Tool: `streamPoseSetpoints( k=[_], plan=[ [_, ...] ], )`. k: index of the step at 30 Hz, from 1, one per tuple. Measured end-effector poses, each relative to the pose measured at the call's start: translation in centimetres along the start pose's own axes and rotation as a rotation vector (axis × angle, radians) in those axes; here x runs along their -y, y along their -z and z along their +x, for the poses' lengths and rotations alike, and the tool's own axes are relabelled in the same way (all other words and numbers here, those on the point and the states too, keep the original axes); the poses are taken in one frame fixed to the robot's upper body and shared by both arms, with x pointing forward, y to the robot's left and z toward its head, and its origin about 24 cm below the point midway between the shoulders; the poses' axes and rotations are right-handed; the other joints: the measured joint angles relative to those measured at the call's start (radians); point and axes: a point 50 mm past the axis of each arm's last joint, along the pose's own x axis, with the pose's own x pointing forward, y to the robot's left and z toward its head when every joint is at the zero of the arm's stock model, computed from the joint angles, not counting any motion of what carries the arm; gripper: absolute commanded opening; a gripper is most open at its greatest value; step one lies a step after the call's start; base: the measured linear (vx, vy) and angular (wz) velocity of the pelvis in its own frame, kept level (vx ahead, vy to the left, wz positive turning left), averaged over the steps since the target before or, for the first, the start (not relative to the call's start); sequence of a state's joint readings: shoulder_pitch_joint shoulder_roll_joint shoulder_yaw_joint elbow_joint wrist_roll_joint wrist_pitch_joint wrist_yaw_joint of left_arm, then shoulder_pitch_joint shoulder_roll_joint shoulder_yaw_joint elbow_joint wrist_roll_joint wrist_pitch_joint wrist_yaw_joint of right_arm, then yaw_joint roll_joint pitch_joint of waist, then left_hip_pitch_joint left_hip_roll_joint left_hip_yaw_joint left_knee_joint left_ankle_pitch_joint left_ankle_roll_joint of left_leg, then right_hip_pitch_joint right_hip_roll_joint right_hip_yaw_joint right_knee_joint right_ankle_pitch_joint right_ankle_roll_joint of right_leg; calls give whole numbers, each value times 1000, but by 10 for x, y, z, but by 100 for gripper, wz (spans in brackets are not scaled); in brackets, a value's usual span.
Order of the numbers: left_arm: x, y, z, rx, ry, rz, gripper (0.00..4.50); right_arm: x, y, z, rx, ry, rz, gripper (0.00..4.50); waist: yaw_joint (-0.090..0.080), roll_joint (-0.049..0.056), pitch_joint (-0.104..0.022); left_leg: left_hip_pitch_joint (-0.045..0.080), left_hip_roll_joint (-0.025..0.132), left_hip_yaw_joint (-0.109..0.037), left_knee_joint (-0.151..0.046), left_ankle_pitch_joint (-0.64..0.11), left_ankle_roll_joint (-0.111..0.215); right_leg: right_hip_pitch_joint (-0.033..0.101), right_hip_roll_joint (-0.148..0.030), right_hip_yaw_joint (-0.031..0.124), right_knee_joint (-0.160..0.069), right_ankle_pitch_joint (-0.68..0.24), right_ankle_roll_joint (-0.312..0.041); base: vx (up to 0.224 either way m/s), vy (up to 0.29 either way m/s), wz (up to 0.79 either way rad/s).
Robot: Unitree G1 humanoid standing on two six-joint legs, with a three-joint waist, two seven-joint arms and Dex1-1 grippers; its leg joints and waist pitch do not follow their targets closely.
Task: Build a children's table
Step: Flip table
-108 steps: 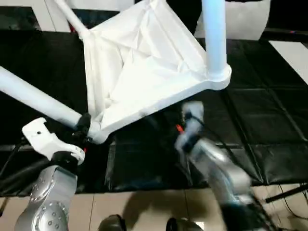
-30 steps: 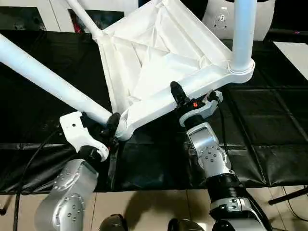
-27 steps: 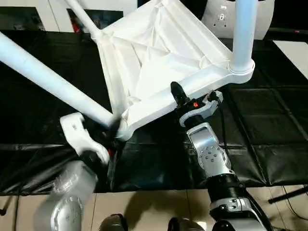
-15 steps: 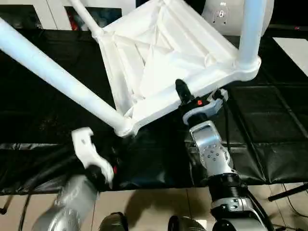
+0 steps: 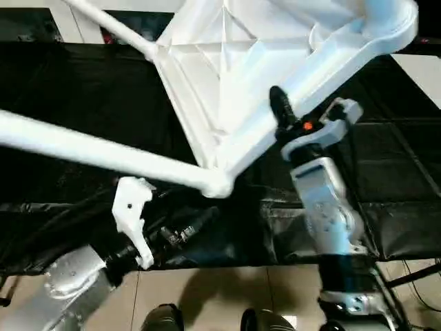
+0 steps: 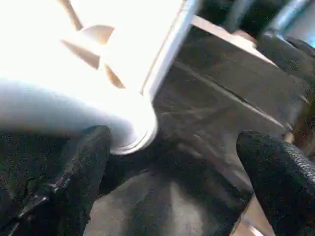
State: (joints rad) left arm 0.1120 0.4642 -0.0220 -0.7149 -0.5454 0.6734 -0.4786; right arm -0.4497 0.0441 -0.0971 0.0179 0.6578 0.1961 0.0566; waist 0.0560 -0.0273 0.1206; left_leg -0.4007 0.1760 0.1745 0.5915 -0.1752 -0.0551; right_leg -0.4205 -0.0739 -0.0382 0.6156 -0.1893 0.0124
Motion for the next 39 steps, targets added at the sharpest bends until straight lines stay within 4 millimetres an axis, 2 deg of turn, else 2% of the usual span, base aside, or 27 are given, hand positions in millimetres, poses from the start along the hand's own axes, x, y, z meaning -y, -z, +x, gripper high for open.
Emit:
streamPoseSetpoints(
  k=[4,14,17,23,28,33,39],
  plan=[
    [3,-14,3,36,39,62,450,-2,-7,-5,11,16,-104,188,-1,0,0,0,0,0,0,3,-2,0,0,0,1,2,0,0,0,0],
    [7,-18,8,12,69,88,450,-1,-18,-9,51,113,-288,188,2,0,0,0,0,-2,4,7,-5,1,0,0,4,5,1,0,0,0],
    [4,-28,13,38,36,143,450,4,-26,-10,72,157,-399,188,5,-1,0,0,0,-2,7,7,-5,2,-1,0,6,5,3,0,0,0],
    [-3,-46,15,68,15,256,450,11,-35,-14,92,219,-521,188,-6,-7,-4,1,0,-2,11,7,-6,1,-1,1,11,4,5,0,0,0],
    [-13,-73,13,85,-22,435,450,14,-38,-15,69,228,-585,188,-25,-11,-7,1,0,-3,12,8,-7,1,-1,1,13,5,5,0,0,0],
    [-17,-108,6,106,-17,657,450,8,-38,-14,22,190,-670,188,-26,-17,-8,1,1,-4,12,9,-9,0,1,1,15,5,5,0,0,0],
    [-15,-164,-2,292,-95,886,450,5,-40,-12,-35,181,-726,188,-26,-27,-10,1,1,-4,16,9,-9,1,1,1,15,6,4,0,0,0]
  ],
)
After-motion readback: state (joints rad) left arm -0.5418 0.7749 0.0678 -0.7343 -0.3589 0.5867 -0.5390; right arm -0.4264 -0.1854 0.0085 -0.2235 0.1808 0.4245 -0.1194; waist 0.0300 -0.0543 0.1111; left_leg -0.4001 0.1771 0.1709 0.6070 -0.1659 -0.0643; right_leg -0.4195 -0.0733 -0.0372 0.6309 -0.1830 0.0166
